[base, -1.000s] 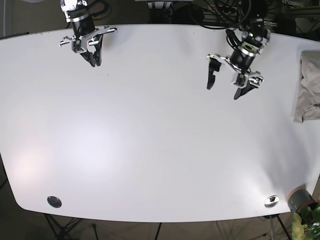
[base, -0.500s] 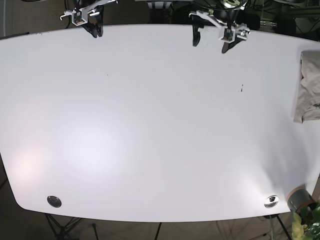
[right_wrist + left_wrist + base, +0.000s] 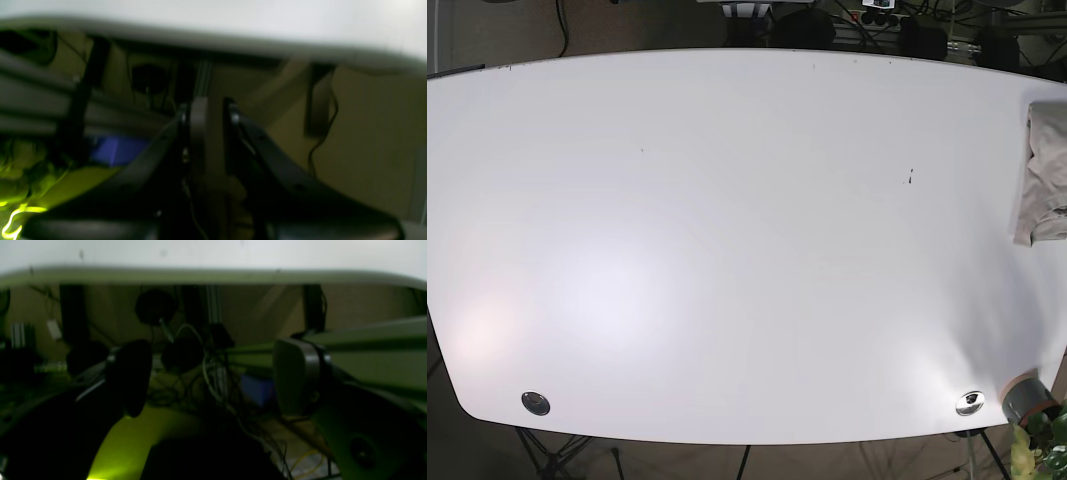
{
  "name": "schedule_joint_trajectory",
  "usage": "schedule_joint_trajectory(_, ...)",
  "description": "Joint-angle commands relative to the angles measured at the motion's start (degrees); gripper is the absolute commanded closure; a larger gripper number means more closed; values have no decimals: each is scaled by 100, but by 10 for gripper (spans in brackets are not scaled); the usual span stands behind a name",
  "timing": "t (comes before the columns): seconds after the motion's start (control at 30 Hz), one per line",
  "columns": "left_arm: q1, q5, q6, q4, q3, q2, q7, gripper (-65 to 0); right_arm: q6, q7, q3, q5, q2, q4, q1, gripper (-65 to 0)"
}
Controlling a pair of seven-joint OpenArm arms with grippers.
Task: Fold the T-shirt properly
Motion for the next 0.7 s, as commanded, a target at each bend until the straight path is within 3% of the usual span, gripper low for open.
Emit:
schedule_joint_trajectory(0.0, 90, -50, -17, -506, -19, -11, -88, -517, -6, 182, -2, 32, 18, -435, -72, -73)
schedule_joint_trajectory(0.2, -552, -50, 9, -1561, -28, -160, -79, -517, 2, 569, -178, 32, 1, -1526, 341, -71)
schedule_joint_trajectory(0.33, -939, -33, 264, -2106, -19, -178, -71, -517, -6, 877, -459, 32, 45, -2352, 745, -71)
schedule_joint_trajectory(0.67, -2381, -50, 607, -4638, -2, -424, -220, -517, -6, 1430, -995, 23, -8, -4752, 2090, -71)
